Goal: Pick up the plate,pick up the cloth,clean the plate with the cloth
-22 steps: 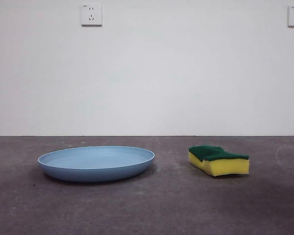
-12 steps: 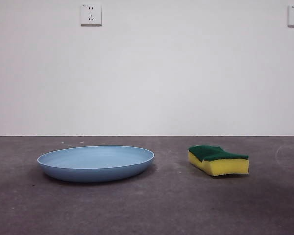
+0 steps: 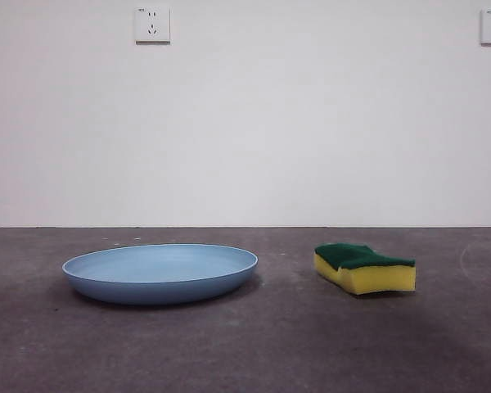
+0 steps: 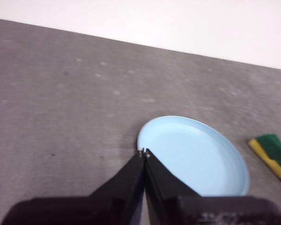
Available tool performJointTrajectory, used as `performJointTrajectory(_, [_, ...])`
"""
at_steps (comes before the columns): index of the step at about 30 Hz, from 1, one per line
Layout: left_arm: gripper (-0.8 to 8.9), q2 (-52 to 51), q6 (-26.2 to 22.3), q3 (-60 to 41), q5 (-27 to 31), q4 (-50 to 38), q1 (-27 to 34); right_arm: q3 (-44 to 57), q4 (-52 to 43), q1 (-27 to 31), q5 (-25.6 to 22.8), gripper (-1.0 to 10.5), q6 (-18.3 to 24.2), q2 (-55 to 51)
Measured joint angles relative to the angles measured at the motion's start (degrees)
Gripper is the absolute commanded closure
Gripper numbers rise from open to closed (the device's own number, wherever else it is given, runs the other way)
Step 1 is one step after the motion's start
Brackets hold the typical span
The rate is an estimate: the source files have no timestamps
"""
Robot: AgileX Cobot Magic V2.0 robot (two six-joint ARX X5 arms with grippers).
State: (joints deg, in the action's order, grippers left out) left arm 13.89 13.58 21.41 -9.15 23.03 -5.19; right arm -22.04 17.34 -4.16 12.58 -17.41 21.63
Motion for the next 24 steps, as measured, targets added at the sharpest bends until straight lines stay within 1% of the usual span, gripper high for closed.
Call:
performJointTrajectory(3, [8.19,6.6,0.0,4.7,-1.7,1.2,0.0,-5.3,2.4,0.0,3.4,9.5,0.7,6.4])
performJointTrajectory(7, [8.18,15.9,-1.4,10.3,-3.1,2.2,0.0,-12.6,7.4,0.0,7.8,9.5,4.0,15.4])
performJointTrajectory(12, [8.13,27.5,-3.7,16.2,-6.8,4.6,0.0,-21.7,16.2,0.0,8.4,9.3,9.6,25.9])
performJointTrajectory(13, [8.13,30.0,-4.0,17.3,-7.6,5.2,0.0,-23.4,17.7,0.0,8.4,9.1,10.6,27.7])
performJointTrajectory(15, [7.94,34.1,-4.4,19.1,-9.2,6.4,0.0,-26.0,19.6,0.0,8.4,8.1,12.4,30.5])
performJointTrajectory(16, [7.31,36.0,-4.7,19.9,-10.1,7.0,0.0,-27.1,20.4,0.0,8.4,7.4,13.0,31.8])
performJointTrajectory(17, [6.31,37.7,-5.0,20.6,-10.4,7.4,0.0,-27.9,20.7,0.0,8.4,6.6,13.4,32.8])
performJointTrajectory(18, [4.78,40.0,-5.2,21.6,-10.6,7.5,0.0,-28.7,20.7,0.0,8.4,5.7,13.8,33.9])
performJointTrajectory(19, [4.06,41.8,-5.5,22.4,-10.6,7.5,0.0,-29.1,20.7,0.0,8.4,5.2,14.1,34.5])
performJointTrajectory(20, [4.07,43.4,-5.6,22.9,-10.6,7.2,0.0,-29.2,20.7,0.0,8.4,5.0,14.2,34.7])
performJointTrajectory(24, [4.07,49.4,-5.6,25.2,-10.6,3.1,0.0,-29.2,20.7,0.0,8.4,5.1,14.4,34.9])
